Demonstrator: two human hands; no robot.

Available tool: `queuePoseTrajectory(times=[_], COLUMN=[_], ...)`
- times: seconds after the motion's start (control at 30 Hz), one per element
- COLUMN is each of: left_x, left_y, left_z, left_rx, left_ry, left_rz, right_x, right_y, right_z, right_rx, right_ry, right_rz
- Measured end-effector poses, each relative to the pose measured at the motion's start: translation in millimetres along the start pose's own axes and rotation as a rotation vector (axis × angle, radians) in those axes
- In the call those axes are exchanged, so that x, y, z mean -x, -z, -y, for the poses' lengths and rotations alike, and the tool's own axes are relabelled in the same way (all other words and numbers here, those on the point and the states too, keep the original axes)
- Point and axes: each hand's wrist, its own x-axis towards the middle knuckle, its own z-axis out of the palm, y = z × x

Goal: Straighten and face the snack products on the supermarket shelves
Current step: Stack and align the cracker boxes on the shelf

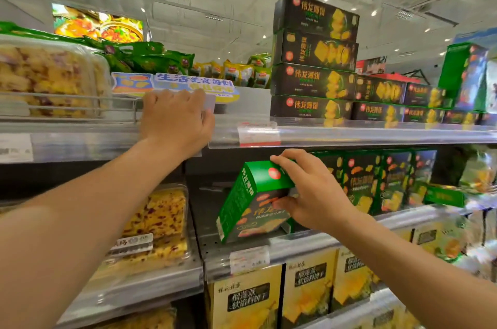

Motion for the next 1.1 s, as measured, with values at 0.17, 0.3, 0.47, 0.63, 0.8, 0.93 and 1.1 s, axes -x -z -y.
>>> queuePoseTrajectory(times=[0.17, 0.3, 0.47, 0.63, 0.8, 0.93, 1.1], left_x=[-4, 7, 9, 10, 10, 10, 10], left_y=[-5, -20, -23, -25, -25, -24, -22], left_z=[-26, -30, -31, -31, -31, -31, -32], left_rx=[0.054, -0.012, -0.033, -0.031, -0.045, -0.063, -0.069], left_ry=[-0.227, -0.257, -0.258, -0.260, -0.256, -0.255, -0.251], left_rz=[0.098, 0.108, 0.054, 0.040, 0.034, 0.026, 0.037], right_x=[-7, -28, -58, -75, -77, -74, -69], right_y=[-22, -31, -48, -60, -62, -69, -71], right_z=[-12, -24, -33, -46, -61, -60, -60], right_rx=[0.041, 0.034, 0.038, -0.017, -0.064, -0.092, -0.086], right_ry=[-0.020, -0.048, -0.054, -0.072, -0.114, -0.124, -0.125], right_rz=[0.119, 0.217, 0.343, 0.441, 0.471, 0.439, 0.386])
